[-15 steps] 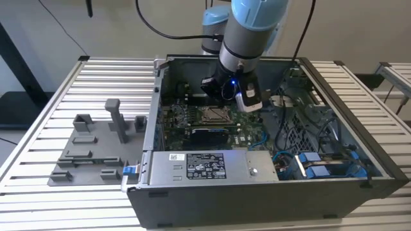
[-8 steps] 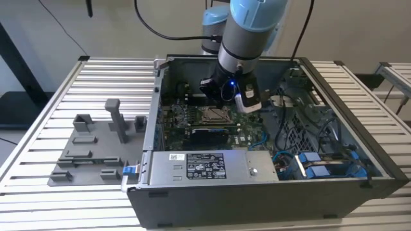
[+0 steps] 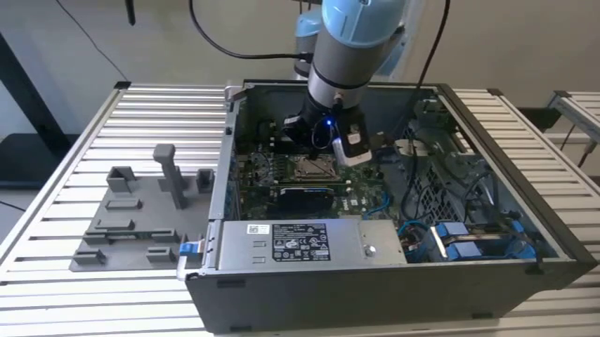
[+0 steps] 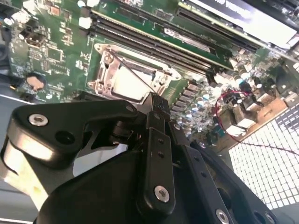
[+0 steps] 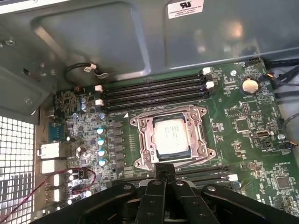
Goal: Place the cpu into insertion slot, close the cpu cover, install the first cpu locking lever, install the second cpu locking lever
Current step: 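Install the second cpu locking lever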
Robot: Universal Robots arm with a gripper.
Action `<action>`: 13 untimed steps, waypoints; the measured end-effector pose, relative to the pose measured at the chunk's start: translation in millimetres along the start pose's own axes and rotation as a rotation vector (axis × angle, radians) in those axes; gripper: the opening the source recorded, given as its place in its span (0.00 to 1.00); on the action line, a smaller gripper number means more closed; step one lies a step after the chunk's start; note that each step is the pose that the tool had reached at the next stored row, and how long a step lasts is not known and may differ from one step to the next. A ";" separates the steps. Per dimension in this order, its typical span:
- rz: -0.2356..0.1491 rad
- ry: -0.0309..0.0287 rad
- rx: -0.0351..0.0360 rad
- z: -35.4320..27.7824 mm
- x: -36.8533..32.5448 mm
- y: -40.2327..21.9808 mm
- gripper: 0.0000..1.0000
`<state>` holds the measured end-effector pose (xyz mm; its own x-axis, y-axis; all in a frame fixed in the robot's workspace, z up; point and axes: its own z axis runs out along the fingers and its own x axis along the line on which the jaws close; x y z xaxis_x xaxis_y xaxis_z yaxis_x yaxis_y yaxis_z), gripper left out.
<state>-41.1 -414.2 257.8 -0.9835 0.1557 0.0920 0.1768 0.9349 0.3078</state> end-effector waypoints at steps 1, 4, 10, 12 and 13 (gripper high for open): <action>0.000 0.0000 0.0004 -0.1 -0.1 -0.7 0.11; 0.000 -0.0002 0.0007 1.1 3.0 -2.5 0.11; 0.000 -0.0002 0.0009 4.7 12.8 -5.4 0.11; 0.000 -0.0002 0.0010 6.0 15.4 -6.3 0.11; 0.000 -0.0003 0.0010 6.7 16.6 -6.8 0.11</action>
<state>-58.9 -415.8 250.9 -0.9835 0.1558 0.0917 0.1768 0.9352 0.3068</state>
